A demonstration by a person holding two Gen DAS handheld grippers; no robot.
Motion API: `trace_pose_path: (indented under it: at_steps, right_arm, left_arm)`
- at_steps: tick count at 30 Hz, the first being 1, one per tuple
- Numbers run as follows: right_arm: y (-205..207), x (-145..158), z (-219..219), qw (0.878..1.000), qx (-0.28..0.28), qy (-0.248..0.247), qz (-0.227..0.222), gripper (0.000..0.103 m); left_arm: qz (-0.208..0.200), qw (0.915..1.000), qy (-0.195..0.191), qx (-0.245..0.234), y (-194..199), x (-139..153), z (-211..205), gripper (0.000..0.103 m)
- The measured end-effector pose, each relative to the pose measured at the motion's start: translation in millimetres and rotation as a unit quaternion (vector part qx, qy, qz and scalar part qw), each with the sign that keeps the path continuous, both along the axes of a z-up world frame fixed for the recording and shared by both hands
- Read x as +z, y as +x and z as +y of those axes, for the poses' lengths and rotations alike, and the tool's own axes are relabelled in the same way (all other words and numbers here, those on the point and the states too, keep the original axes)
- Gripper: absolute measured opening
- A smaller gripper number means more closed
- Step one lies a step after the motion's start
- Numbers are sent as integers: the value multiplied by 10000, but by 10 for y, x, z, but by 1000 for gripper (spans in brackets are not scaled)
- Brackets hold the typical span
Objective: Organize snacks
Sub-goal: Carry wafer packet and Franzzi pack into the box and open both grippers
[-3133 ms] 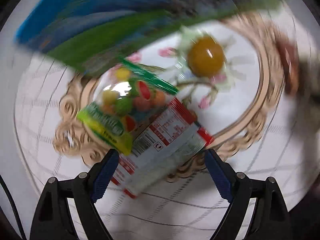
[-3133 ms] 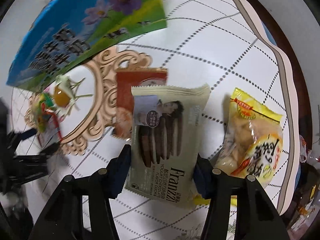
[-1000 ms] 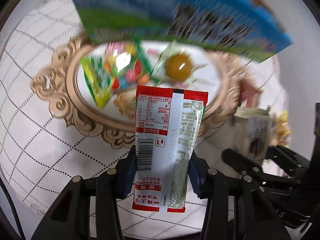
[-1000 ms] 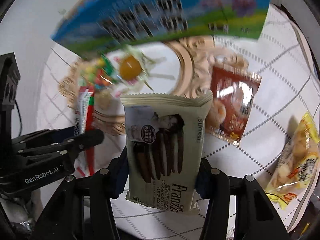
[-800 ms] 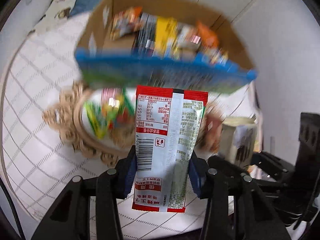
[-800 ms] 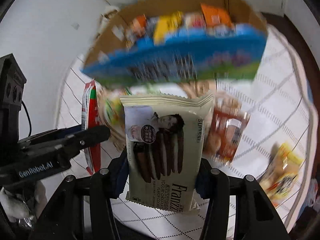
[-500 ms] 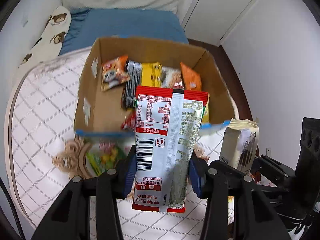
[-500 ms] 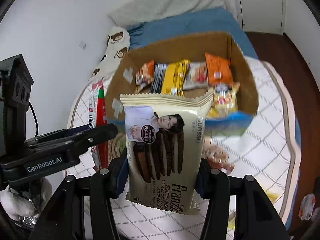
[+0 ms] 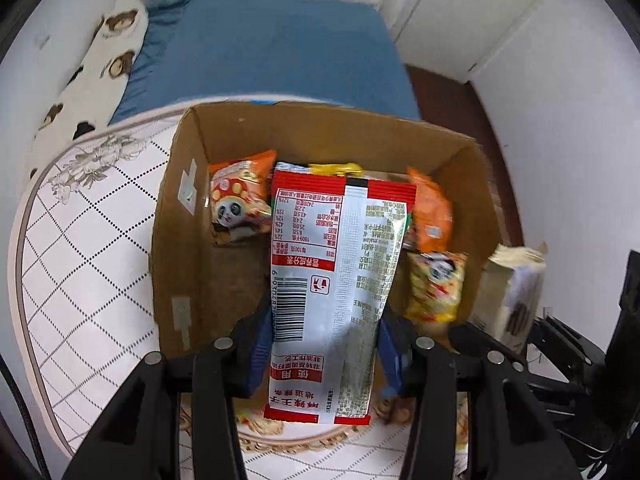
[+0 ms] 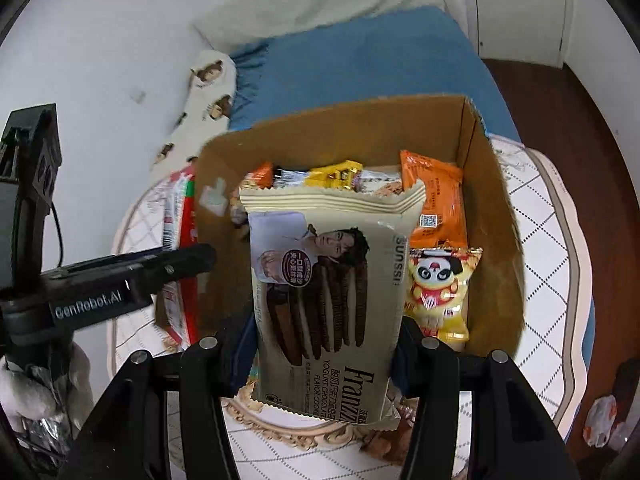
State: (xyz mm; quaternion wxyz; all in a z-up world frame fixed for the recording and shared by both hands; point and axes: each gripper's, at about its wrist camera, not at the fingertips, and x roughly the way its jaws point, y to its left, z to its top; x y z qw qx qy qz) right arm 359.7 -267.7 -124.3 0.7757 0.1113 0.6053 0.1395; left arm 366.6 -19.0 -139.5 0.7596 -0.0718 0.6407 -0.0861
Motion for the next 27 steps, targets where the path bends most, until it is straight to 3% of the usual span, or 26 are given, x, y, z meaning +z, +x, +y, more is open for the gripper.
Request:
trace_pose_path:
  at_steps: [6,11,14,15,17,18,24,27]
  right_arm:
    - [336,-438,59,9988,34,-250,421,57]
    - [475,-696,105,9967,110,-448,664,57]
    - [521,-901,119,9933,191,-425,1054,58]
    - [531,-961,117,9918,187,-430,1185,60]
    - [541,-1033,129,9898,239,-617,1261,82]
    - [544,-1049,136,9894,256,-728,1234,96]
    - [541,-1085,131,9875,247,-962,1221,97]
    - [518,-1056,61,9888,140,-997,1100,97]
  left_arm:
    - [471,9987,129,139,296,-396,111,44]
    - [751,9968,194,176,344,-663,146,44]
    - [945,9950,227,236,331,-801,167,46]
    - [1034,9938,295,276,328,-861,179,48]
    - [1121,9925,345,343,324,-939,206,54]
    - [1140,9922,350,354,324,-965,214,63]
    - [997,9943,295,247,282,-982,147,83]
    - [862,9953,386,218,245,-939,104,86]
